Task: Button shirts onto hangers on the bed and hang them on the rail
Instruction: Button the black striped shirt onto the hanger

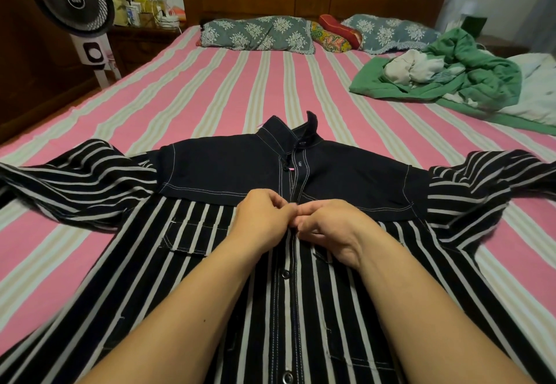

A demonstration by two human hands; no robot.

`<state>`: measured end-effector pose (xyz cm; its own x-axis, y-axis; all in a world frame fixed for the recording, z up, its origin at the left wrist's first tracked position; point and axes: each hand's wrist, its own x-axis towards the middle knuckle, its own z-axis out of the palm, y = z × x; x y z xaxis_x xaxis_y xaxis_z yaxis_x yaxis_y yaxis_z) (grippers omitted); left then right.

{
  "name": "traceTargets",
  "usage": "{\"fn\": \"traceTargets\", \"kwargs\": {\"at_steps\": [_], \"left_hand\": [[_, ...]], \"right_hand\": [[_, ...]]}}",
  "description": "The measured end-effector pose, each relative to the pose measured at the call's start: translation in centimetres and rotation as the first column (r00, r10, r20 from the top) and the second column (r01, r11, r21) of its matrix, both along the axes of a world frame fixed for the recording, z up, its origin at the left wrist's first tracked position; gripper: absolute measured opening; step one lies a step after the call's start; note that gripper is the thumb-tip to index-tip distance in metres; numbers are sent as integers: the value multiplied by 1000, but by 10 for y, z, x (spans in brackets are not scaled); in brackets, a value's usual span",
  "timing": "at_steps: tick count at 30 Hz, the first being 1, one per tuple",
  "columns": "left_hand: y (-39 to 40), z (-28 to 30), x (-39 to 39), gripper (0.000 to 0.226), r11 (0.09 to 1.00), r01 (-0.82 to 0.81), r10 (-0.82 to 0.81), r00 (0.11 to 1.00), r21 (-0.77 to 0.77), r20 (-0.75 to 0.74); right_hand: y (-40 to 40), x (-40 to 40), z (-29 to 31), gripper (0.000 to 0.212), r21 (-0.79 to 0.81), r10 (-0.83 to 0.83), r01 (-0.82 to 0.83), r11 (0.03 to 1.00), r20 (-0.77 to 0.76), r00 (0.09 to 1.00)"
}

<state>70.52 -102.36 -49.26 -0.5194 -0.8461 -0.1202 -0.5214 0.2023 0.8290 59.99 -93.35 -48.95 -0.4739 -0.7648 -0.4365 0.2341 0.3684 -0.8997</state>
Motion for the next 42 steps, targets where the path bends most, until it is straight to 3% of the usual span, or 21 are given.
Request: {"fn": "traceTargets", "kwargs": {"at_steps": [6,13,15,17,19,21,24,27,29,31,35,37,39,42], "left_hand": [[-4,-8,0,9,980,-126,145,983,157,-117],[-4,-8,-5,17,959,-152,202,959,241,-197],[-5,-8,-5,23,952,-163,220,953,260,-209],[-8,-7,-2,23,936,-157,232,948,315,-217],[-10,-2,2,21,908,-97,206,951,407,-233],[-11,1,5,19,901,-41,156,959,431,-235],[-11,0,4,15,942,-22,94,975,334,-201],[-9,-4,3,13,984,-11,35,990,180,-136],[-6,-7,3,16,985,33,-14,993,-170,113],[-2,-12,5,20,871,154,11,943,-467,331],[-10,-18,2,22,874,198,-3,916,-445,402],[-10,-20,1,28,877,200,-1,909,-436,416],[-10,-22,0,38,882,194,8,905,-429,426],[-13,-19,-2,45,918,183,-11,899,-352,437]], "right_hand": [[-3,5,1,33,53,-64,71,996,-121,991],[-7,12,-3,26,2,-132,140,990,-321,938],[-7,14,-5,21,31,-62,98,995,-574,816],[-6,15,-3,13,99,51,45,994,-789,612],[-6,14,0,8,157,123,27,987,-857,501],[-7,13,1,8,189,153,34,981,-875,459],[-7,15,-2,10,237,185,61,970,-874,450],[-10,14,-5,10,266,175,97,959,-828,533],[-11,13,-6,14,284,167,112,952,-791,588],[-13,13,-6,14,290,162,118,950,-778,607],[-16,5,-11,10,240,81,162,957,-758,648],[-17,1,-14,19,192,26,173,966,-738,674],[-18,-3,-12,35,123,-32,201,972,-776,630],[-13,-6,5,37,-110,-255,294,950,-816,519]]}}
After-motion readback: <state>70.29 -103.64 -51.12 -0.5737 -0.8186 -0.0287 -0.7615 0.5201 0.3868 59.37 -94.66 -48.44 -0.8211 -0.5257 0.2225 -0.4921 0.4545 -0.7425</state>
